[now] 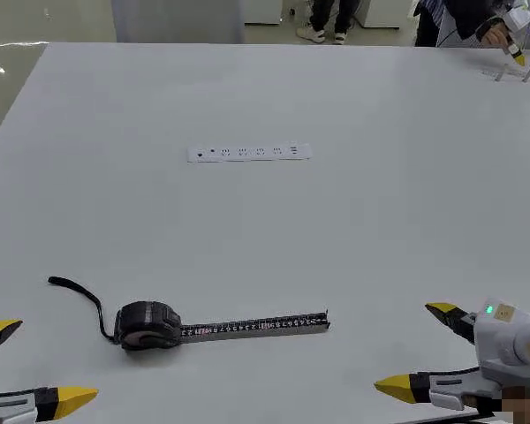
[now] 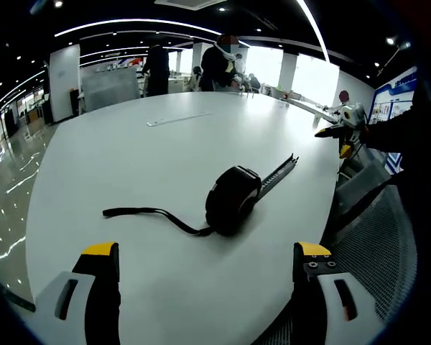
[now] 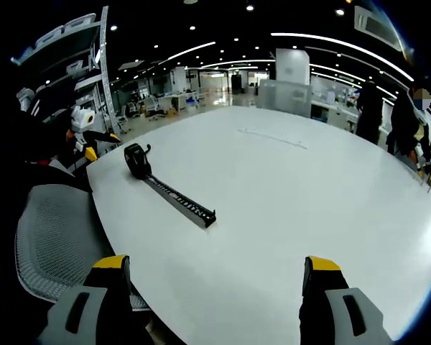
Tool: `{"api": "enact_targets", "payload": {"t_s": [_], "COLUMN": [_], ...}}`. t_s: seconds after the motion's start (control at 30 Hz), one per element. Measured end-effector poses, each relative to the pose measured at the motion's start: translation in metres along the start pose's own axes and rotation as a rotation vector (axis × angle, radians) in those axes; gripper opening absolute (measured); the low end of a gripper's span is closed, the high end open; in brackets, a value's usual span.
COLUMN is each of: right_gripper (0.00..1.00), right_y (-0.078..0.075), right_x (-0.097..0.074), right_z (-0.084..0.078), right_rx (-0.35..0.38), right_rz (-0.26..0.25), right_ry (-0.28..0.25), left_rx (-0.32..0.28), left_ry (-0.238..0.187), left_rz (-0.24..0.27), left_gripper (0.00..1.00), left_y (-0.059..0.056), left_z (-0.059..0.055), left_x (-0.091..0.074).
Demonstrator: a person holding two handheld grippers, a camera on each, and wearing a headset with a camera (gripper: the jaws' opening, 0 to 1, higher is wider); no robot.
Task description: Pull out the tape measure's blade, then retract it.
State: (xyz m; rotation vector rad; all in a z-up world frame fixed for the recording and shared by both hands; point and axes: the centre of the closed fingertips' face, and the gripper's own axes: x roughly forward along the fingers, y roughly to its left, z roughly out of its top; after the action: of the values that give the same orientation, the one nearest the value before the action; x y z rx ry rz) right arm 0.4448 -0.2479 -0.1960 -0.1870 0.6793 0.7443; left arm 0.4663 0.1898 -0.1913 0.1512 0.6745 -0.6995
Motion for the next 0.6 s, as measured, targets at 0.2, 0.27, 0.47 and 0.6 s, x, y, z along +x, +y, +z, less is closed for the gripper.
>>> {"api": "enact_targets", "payload": {"t_s": [0.2, 0.27, 0.47, 0.6], "right_gripper": [0.99, 0.99, 0.99, 0.99], "right_y": [-0.006, -0.007, -0.007, -0.009], "right_x": [-0.002, -0.002, -0.001, 0.001], "right_z": [0.004, 0.003, 0.003, 0.005], "right_rx": [-0.006, -0.005, -0.006, -0.059], "right_rz": [-0.009, -0.008, 0.001, -0.003], "right_ry": [-0.01, 0.005, 0.026, 0.036], "left_rx": [0.0, -0.002, -0.002, -0.01], "left_ry": [-0.007, -0.01, -0.023, -0.027], "left_rz": [-0.003, -0.006, -0.009, 0.0], "left_gripper": [0.99, 0.99, 0.99, 0.98], "left_y": [-0.006, -0.008, -0.013, -0.014], "left_z": [0.005, 0.008, 0.017, 0.023], "left_x": [0.003, 0.005, 0.009, 0.015]}}
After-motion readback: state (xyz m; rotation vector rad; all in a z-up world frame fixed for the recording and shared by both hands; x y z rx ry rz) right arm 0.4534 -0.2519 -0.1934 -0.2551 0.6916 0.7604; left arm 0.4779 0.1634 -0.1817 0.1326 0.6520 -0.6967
